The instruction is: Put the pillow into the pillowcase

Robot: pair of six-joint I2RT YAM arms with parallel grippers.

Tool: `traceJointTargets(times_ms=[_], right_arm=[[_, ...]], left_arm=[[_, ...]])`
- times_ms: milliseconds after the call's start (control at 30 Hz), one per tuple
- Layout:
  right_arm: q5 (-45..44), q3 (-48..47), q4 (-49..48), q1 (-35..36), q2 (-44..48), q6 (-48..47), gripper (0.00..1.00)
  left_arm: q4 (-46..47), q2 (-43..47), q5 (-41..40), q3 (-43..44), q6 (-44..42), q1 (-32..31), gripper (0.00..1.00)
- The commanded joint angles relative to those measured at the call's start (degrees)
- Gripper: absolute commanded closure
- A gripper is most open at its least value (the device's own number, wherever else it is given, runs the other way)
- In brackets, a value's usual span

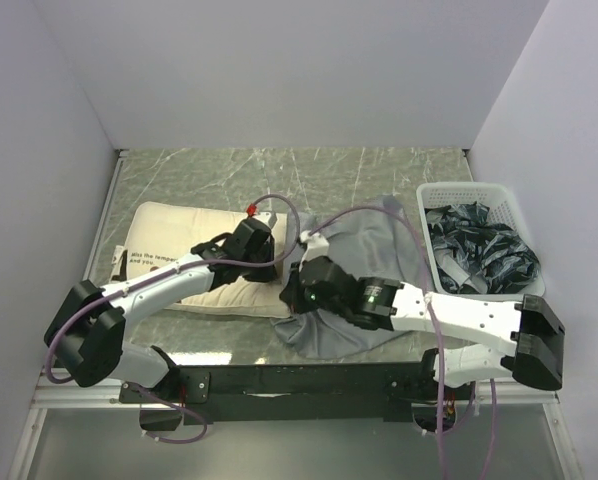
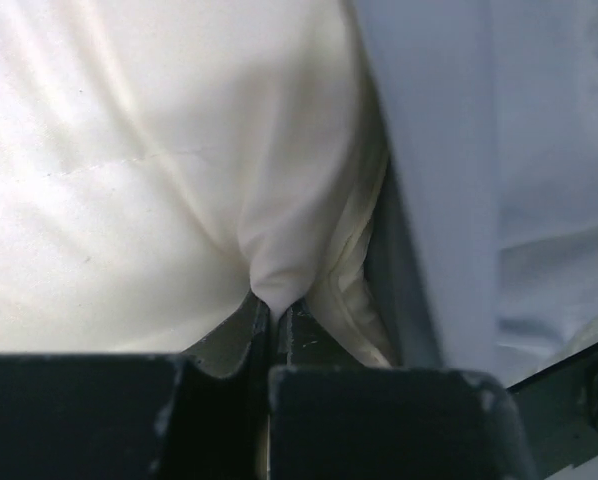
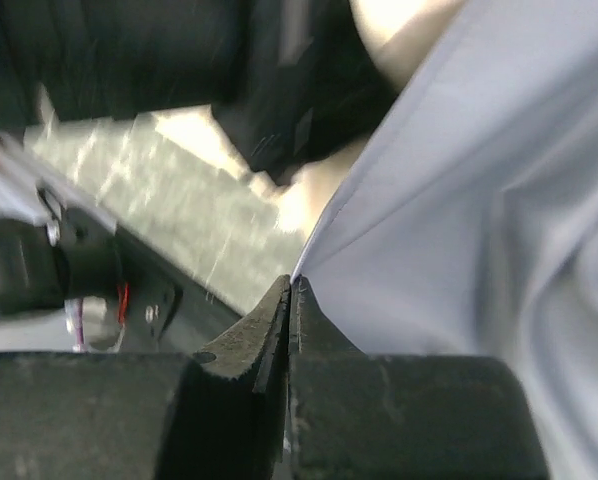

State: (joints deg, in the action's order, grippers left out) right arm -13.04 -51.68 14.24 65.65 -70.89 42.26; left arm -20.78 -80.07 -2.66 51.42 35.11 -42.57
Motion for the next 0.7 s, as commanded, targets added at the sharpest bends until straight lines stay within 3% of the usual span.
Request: traceJointTargets(times_ms=[0,133,367,567,667], right_arm=[[-2.60,-0.01,-2.90,6.06,-1.17,2.11,1.00],[-2.43,2.02,-5.18,10.02,-1.88,4.32,1.00],[-6.46,-5.00,-0.80,15.04,-5.66,4.06,0.99],[-10.52,-10.80,3.69,13.02,-10.57,2.39,0.86],[-10.17,-10.55,2.55,12.40,-12.60,1.60,0.68]], left_arm=[[6.00,0.71,8.19,-1.32,3.73,-0.50,0.99],[7.41,-0.96,9.51,-0.53,5.57,-0.06,0.99],[8.38,-1.67,12.49,0.70,7.16,2.22,0.99],[8.64,-0.70,16.10,1.23,6.99,3.19,0.99],[11.35,-0.79,17.77,-1.65,7.86,3.19,0.99]])
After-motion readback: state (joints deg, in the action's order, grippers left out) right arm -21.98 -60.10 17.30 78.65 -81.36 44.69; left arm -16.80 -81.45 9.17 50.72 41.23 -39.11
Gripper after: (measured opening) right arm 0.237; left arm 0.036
